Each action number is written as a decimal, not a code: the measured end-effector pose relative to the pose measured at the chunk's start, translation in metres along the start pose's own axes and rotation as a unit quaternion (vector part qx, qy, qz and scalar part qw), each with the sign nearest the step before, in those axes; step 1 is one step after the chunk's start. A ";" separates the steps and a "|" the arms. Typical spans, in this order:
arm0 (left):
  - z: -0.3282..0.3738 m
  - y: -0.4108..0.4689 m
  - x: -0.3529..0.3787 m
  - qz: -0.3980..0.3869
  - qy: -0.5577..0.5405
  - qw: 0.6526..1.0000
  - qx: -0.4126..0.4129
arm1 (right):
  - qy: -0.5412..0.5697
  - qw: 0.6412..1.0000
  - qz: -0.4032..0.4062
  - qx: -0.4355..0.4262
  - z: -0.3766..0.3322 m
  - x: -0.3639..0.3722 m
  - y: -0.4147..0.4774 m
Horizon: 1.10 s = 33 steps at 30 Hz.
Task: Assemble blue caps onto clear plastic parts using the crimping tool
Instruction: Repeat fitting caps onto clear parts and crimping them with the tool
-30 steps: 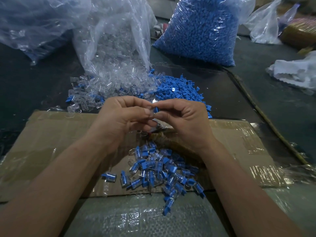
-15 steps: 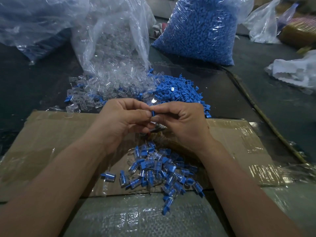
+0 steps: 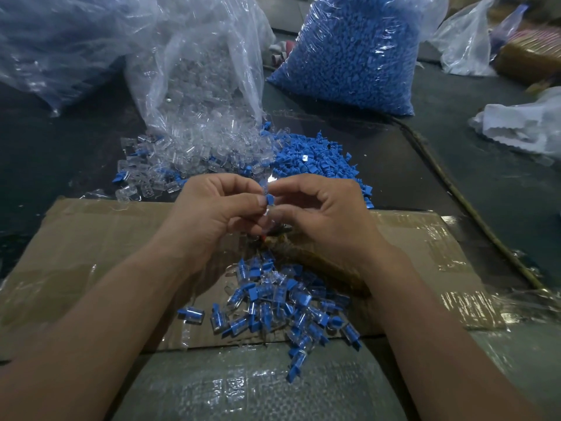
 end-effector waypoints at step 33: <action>0.002 0.009 -0.018 0.051 -0.014 0.998 0.015 | -0.341 0.910 -0.201 0.123 0.033 -0.002 -0.003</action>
Point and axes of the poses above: each hand's wrist, its own y-axis towards the middle knuckle, its own x-axis out of the palm, z = x × y, the point moved 6 cm from there along y, towards the middle knuckle, and after that the axes turned 1 degree about -y, right-handed, at the moved point
